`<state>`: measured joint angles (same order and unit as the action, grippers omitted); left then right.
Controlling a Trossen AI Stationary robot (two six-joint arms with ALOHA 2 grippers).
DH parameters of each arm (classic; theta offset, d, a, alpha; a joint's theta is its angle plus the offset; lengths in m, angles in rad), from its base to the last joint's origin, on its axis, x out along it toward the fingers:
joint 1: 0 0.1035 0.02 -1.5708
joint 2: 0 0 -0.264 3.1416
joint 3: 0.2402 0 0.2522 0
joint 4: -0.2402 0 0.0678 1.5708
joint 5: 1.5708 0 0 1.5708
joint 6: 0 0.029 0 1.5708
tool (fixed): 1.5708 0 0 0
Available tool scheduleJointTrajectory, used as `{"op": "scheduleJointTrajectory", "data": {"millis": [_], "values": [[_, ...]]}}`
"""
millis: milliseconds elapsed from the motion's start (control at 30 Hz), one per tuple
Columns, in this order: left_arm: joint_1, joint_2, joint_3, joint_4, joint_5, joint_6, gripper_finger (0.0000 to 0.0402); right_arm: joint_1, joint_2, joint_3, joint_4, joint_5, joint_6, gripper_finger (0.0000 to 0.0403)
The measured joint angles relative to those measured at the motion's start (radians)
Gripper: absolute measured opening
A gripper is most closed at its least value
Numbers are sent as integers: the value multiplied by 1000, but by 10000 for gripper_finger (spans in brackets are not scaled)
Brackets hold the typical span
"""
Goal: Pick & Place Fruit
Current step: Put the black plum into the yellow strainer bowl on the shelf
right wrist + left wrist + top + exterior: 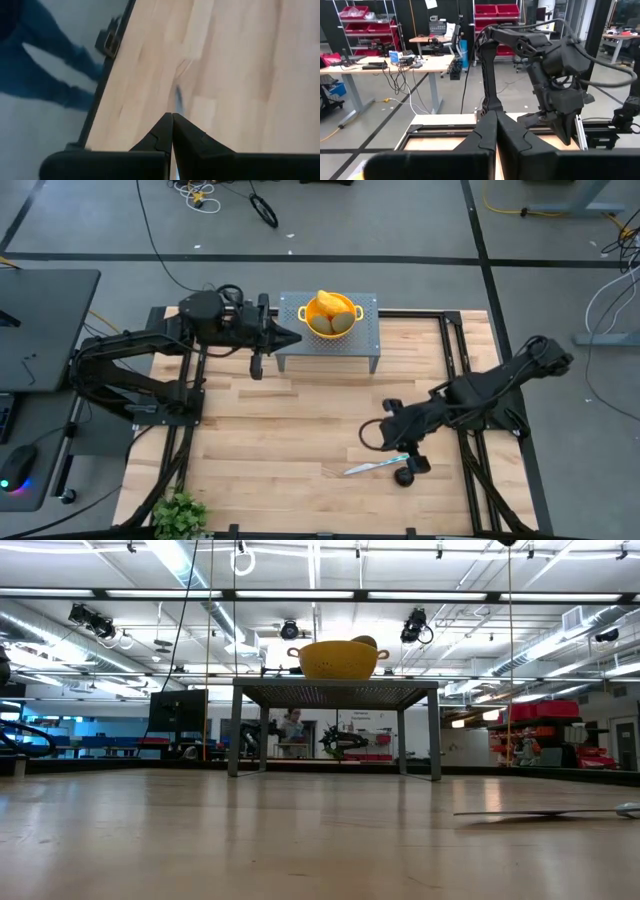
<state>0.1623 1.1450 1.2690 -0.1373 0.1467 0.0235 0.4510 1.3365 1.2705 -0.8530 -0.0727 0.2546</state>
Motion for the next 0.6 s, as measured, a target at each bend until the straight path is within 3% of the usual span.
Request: {"op": "scheduleJointTrajectory", "data": {"millis": [333, 467, 600], "values": [[0, 0, 0, -15, 0, 18, 12, 30, 64, 0, -136, 17, 56, 30], [0, 0, 0, -15, 0, 18, 5, 30, 89, 0, -138, 17, 55, 67], [0, 0, 0, -15, -4, 18, 11, 30, 113, 0, -142, 20, 51, 131]]}}
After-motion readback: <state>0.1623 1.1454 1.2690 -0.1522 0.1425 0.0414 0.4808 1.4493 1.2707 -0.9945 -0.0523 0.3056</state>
